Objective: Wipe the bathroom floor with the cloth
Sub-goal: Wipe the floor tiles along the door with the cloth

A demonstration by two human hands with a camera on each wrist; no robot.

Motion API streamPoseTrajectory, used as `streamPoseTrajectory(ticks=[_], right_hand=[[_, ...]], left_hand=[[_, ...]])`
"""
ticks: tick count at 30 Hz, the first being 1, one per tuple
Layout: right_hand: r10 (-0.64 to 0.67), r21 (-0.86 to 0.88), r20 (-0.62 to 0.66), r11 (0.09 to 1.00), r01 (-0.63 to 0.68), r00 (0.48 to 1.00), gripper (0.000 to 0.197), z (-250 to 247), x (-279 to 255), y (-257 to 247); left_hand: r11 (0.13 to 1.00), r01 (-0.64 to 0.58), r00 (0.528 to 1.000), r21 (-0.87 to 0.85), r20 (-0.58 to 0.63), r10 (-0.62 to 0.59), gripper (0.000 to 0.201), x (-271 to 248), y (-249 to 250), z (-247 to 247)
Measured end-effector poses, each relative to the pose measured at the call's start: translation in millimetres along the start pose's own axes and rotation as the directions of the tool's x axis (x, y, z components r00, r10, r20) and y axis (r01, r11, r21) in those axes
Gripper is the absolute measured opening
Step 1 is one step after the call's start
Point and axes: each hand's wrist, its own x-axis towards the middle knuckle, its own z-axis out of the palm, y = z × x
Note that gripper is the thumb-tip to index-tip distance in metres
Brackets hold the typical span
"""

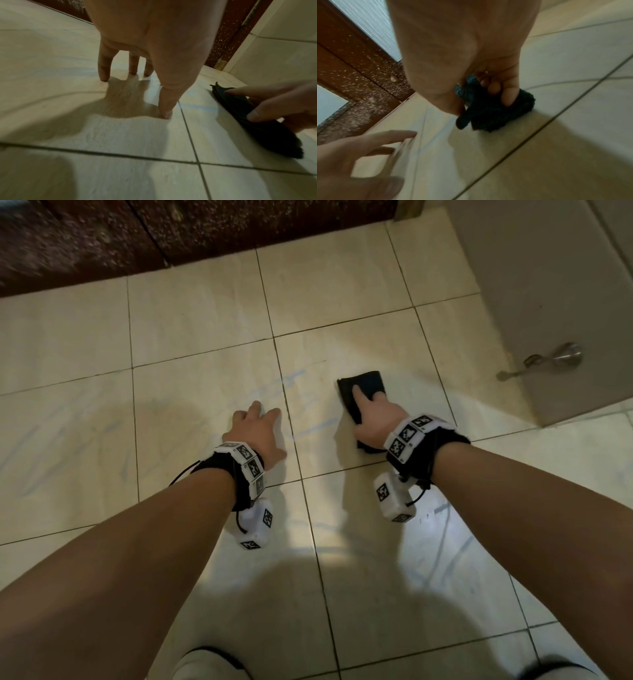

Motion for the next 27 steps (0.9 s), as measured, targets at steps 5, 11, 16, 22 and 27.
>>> streamPoseTrajectory(ticks=[5, 11, 16, 22, 27], right_hand=[[-0.144, 0.153, 0.093, 0.98, 0.129, 0.985, 0.094, 7.7, -9.8, -33.2], [-0.276, 0.02, 0.097, 0.961, 0.275, 0.956, 0.103, 23.2, -16.9, -48.3], [-0.293, -0.071, 0.101, 0.951, 0.3, 0.951, 0.1, 36.8, -14.5, -62.6], [-0.243, -0.069, 0.045, 0.967, 0.245, 0.969, 0.096, 31.7, 7.9, -77.9], [-0.229, -0.033, -0.021, 0.973, 0.229, 0.973, 0.096, 7.1, 46.5, -93.1]], left_hand=[[1.0, 0.007, 1.0, 0.007, -0.009, -0.007, 0.087, -2.4, 0.5, 0.8], [1.0, 0.016, 0.999, 0.006, -0.03, -0.016, 0.087, -3.3, -0.4, 1.9], [1.0, 0.006, 0.997, 0.016, -0.074, -0.004, 0.086, -2.4, -2.2, 2.7], [0.999, -0.009, 0.991, 0.032, -0.136, 0.013, 0.088, -0.2, -5.7, 5.0], [0.998, 0.006, 0.991, 0.059, -0.137, 0.002, 0.091, -0.7, -8.1, 5.8]])
